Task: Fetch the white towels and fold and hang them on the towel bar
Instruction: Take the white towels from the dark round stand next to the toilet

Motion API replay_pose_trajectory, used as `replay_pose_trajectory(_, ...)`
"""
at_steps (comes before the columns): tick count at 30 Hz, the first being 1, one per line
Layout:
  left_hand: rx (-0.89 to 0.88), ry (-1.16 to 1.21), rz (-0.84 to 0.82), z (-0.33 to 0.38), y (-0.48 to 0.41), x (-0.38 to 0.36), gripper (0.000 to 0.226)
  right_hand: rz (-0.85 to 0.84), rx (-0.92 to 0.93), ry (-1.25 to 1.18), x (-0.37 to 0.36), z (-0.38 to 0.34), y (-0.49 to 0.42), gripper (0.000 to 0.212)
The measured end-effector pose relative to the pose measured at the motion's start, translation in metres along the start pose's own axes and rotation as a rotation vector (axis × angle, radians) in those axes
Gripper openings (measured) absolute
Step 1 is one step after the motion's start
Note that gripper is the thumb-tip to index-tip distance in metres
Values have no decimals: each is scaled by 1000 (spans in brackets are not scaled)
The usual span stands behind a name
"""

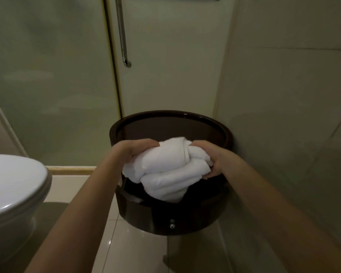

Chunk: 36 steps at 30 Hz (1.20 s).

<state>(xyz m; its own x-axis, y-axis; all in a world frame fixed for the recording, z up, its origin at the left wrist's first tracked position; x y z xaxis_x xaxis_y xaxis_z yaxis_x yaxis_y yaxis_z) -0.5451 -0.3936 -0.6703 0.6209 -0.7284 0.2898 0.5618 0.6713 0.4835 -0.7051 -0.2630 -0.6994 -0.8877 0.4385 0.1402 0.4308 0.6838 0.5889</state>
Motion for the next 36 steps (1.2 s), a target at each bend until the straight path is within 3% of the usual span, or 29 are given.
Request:
replay_pose_trajectory(2,-31,-65,59,12,-2,14,67,-21,75,-26,5,-23,5,29)
replay_pose_trajectory(5,-319,-66,141,52,-11,28,51,-77,234,-56,7,-59,6,26)
replay_pose_trajectory(10,-581,33,285,116,-5,49,42,-23,541,-124,22,-133,18,14)
replay_pose_trajectory(13,-749,59,337,152,-5,66,67,12,692,-152,31,-171,18,15)
replay_pose_trajectory(15,-797,45,373,163,-13,75,77,18,696,-184,34,-184,4,21)
replay_pose_trajectory(20,-748,-20,407,144,-76,70,89,61,571,-220,38,-162,-73,27)
replay_pose_trajectory(26,-480,-244,277,70,-172,32,82,139,318,-176,38,-90,-171,51)
replay_pose_trajectory(32,-486,-282,345,51,-194,28,80,193,281,-94,46,-85,-188,53)
replay_pose_trajectory(36,-485,-350,346,50,-199,24,81,220,224,-68,51,-72,-200,93)
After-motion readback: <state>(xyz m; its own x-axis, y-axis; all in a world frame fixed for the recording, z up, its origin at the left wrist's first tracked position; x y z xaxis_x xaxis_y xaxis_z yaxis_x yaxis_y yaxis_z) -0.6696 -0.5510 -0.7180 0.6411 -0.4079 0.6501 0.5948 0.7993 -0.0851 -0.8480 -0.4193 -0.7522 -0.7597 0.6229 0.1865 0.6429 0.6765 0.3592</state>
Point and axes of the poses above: each hand's wrist, its own y-axis away from the middle knuckle, its own x-axis out of the back of the hand, z = x × y, the point moved 7 cm from there along -y, towards the middle knuckle, and after that the axes turned 7 degrees about y, right-handed, at the moved point
